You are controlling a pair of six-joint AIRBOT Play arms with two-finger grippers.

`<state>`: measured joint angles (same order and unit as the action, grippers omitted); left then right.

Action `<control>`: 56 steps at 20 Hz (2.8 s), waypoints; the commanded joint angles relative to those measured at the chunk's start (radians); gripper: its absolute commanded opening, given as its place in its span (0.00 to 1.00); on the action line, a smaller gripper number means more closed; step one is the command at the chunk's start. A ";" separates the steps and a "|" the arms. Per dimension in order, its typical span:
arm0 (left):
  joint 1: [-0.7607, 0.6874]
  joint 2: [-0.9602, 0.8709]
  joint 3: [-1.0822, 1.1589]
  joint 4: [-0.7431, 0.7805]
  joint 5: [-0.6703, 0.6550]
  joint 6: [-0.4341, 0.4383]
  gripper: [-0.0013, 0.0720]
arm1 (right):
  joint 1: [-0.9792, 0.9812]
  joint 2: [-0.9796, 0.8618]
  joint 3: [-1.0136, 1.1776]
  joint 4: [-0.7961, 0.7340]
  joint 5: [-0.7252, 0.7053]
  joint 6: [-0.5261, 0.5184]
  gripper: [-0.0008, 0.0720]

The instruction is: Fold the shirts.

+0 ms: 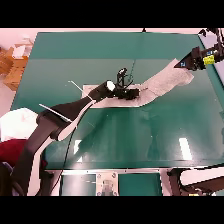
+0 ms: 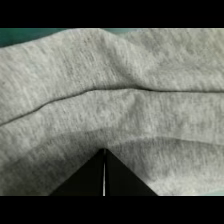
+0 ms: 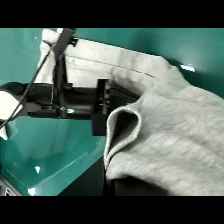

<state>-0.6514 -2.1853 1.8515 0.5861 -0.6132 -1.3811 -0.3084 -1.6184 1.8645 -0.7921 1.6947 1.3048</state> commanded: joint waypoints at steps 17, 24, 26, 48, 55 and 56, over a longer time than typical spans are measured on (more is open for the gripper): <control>0.769 0.523 0.008 0.229 -0.770 0.107 0.05 | 0.600 -0.058 -0.130 0.094 -0.543 0.109 0.03; 0.865 0.529 0.007 0.268 -0.795 0.114 0.05 | 0.940 -0.317 -0.141 0.121 -1.032 0.053 0.52; 0.863 0.529 0.007 0.268 -0.797 0.161 0.05 | 0.831 -0.256 -0.116 0.023 -0.835 0.060 0.52; 0.863 0.529 0.007 0.274 -0.819 0.185 0.05 | 0.420 -0.240 -0.570 0.370 -0.663 -0.095 0.03; 0.863 0.529 0.007 0.274 -0.830 0.186 0.05 | 0.124 0.010 -0.311 0.240 -0.511 0.044 0.02; 0.863 0.529 0.007 0.274 -0.832 0.185 0.05 | 0.041 0.053 -0.300 0.179 -0.485 0.084 0.02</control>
<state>0.2111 -1.6566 1.8584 0.8600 -1.4410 -1.1957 -0.1127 -1.6672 1.4963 -0.5056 1.1439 1.2980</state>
